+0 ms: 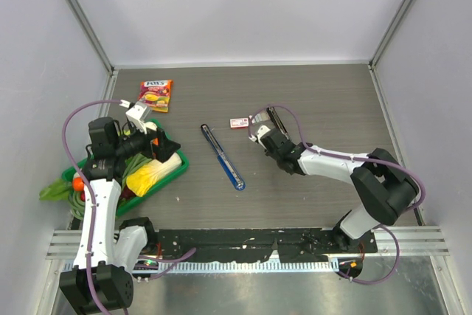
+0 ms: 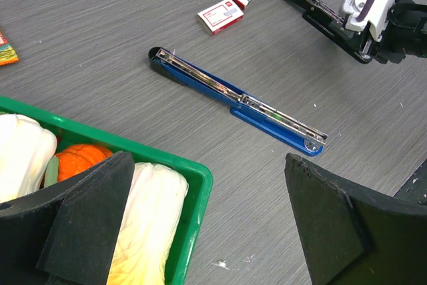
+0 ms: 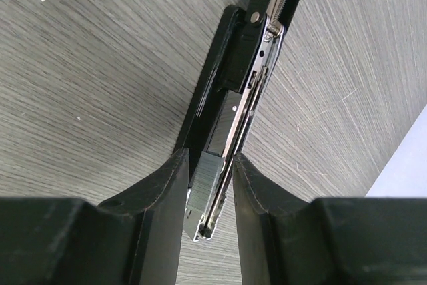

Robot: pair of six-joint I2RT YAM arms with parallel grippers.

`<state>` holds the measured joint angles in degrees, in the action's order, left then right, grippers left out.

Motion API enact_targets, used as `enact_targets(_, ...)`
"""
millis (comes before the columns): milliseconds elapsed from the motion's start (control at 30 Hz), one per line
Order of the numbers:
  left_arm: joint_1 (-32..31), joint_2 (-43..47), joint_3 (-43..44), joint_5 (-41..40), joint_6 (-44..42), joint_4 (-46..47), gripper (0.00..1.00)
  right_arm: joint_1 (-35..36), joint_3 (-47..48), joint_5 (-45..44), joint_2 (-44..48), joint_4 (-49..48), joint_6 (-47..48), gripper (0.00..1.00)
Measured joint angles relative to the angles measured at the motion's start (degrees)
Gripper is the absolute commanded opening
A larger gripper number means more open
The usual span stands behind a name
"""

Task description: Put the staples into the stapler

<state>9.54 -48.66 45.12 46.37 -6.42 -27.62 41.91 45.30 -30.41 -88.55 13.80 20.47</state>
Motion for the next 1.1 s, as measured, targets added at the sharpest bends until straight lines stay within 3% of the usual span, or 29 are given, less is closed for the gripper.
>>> enact_targets(1100, 0.02, 0.0, -0.07, 0.0, 0.0, 0.0, 1.0, 0.04, -0.87, -3.06, -1.01, -0.52, 0.85, 0.17)
